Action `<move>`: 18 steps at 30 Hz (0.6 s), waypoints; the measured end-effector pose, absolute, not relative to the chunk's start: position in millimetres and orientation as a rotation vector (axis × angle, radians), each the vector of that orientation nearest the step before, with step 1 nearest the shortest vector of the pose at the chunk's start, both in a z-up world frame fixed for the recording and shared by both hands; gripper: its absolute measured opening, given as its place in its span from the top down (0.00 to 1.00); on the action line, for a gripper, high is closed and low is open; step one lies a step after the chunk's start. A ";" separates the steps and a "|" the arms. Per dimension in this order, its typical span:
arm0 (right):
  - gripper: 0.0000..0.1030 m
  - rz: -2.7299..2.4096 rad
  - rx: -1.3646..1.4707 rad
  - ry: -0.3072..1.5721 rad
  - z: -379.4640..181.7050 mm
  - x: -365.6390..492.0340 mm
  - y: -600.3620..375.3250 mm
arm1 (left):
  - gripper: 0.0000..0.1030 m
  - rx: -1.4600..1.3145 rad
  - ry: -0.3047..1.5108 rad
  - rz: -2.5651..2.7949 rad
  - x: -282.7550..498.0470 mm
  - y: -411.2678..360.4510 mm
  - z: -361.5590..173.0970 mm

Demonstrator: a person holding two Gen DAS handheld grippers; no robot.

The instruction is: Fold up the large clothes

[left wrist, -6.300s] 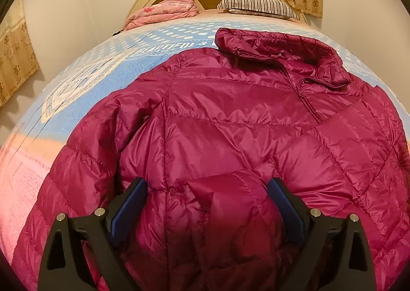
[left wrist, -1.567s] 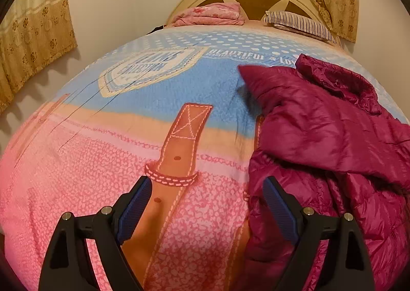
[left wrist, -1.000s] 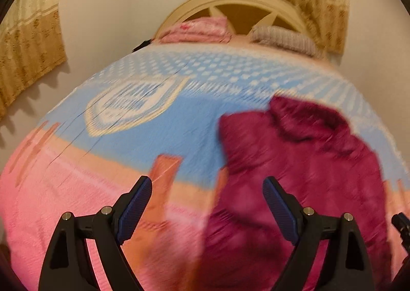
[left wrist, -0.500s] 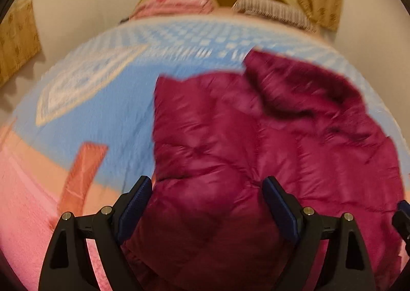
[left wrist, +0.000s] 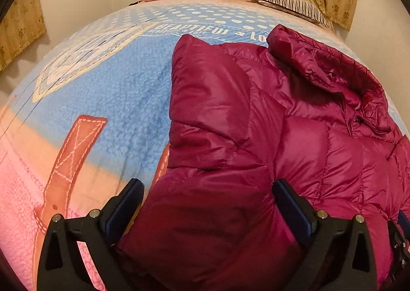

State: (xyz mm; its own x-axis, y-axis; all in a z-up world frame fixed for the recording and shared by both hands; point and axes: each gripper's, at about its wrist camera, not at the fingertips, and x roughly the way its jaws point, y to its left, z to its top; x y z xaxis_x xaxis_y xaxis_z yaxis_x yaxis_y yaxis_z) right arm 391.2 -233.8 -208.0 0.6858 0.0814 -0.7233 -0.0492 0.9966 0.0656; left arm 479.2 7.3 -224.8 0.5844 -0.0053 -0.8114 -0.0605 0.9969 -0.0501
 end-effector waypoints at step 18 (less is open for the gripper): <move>0.47 -0.004 -0.080 0.823 -214.5 391.3 -217.7 | 0.01 -0.010 0.919 0.070 477.9 -5.6 -226.5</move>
